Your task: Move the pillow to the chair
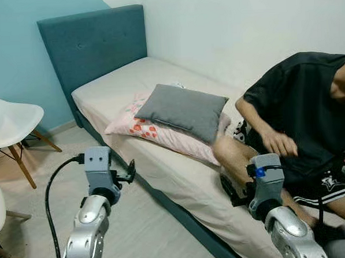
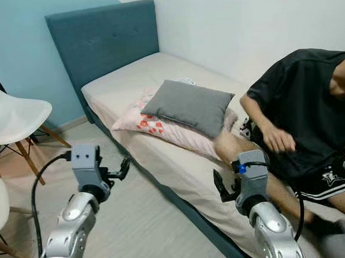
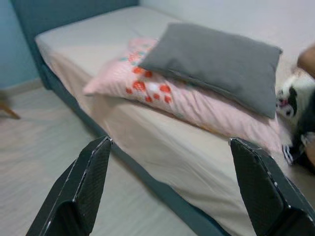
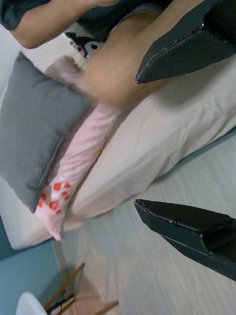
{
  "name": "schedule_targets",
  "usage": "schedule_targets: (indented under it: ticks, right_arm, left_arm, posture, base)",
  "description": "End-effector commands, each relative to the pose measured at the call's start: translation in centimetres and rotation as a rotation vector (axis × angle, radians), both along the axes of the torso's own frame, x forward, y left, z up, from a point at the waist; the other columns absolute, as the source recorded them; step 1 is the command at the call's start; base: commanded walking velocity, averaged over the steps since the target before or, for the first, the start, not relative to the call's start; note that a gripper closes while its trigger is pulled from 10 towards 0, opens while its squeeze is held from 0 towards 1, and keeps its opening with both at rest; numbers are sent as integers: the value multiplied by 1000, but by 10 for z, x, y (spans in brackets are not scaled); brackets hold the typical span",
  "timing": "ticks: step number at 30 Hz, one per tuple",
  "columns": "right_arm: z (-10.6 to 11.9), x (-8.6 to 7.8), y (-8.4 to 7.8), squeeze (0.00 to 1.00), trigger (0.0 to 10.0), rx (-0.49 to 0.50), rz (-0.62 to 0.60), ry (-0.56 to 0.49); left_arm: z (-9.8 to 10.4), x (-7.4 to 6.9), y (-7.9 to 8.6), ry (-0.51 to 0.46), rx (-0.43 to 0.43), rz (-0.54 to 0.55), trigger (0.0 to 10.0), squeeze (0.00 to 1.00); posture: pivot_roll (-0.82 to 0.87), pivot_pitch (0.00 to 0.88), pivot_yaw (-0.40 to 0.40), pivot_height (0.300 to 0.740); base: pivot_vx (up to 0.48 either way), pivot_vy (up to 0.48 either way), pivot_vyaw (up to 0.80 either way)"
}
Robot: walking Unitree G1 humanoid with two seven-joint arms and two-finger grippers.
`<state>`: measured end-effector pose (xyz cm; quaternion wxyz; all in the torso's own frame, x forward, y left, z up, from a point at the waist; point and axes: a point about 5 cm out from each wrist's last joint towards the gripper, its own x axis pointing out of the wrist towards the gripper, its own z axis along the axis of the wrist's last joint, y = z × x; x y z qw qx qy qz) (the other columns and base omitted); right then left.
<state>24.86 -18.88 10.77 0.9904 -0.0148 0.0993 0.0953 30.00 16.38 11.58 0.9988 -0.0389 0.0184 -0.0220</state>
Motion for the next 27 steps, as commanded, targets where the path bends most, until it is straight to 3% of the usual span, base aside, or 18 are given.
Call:
schedule_targets:
  ticks: [1, 12, 27]
  right_arm:
    - [9, 0, 10, 0, 10000, 37, 56, -44]
    - [15, 4, 13, 0, 10000, 58, 59, -76]
    - [19, 9, 15, 0, 10000, 52, 71, -89]
  left_arm:
    - [-4, -1, 5, 18, -9, 8, 10000, 0]
    - [-3, -2, 1, 13, -40, -3, 10000, 0]
    - [-1, 2, 0, 9, -53, -15, 10000, 0]
  posture:
    - [-118, 0, 8, 740]
    - [-114, 0, 4, 740]
    - [-117, 0, 2, 740]
  base:
    - [0, 0, 800]
    - [0, 0, 795]
    - [294, 0, 0]
